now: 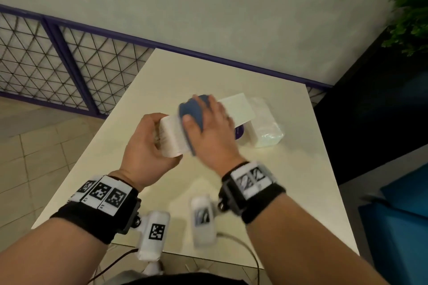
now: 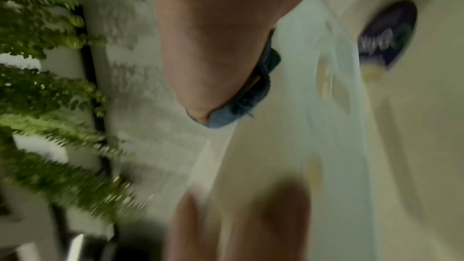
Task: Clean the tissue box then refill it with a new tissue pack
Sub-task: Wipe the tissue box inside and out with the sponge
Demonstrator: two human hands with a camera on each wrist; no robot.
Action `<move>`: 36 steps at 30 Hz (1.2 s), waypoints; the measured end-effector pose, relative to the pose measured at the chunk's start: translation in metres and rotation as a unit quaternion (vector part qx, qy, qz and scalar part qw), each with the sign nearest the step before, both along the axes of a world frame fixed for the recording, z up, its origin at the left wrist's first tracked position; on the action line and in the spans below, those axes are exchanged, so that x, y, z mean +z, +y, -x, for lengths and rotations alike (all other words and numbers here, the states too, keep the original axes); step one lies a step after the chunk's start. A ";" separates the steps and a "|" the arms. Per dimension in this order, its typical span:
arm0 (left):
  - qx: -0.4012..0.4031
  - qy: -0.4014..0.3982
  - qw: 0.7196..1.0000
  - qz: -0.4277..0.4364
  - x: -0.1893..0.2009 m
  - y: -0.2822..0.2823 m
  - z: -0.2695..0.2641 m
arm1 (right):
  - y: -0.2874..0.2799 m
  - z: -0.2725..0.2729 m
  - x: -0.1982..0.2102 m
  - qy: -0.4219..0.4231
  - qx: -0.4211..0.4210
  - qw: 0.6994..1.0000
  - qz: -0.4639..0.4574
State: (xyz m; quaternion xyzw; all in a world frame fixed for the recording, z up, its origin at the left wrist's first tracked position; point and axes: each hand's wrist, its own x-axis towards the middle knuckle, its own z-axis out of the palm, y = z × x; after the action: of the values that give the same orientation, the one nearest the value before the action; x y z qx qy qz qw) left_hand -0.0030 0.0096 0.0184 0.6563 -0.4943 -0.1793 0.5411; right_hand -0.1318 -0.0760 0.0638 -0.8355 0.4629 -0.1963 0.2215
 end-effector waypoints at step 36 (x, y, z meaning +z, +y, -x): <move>-0.022 0.001 0.999 -0.032 0.015 0.009 -0.011 | -0.045 0.037 -0.036 -0.080 -0.102 0.989 -0.072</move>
State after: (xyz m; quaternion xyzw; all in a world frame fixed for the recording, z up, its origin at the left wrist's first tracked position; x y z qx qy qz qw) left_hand 0.0080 0.0189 0.0337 0.6623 -0.5021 -0.2073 0.5161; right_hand -0.1689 -0.1214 0.0283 -0.7474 0.5392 -0.2507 0.2963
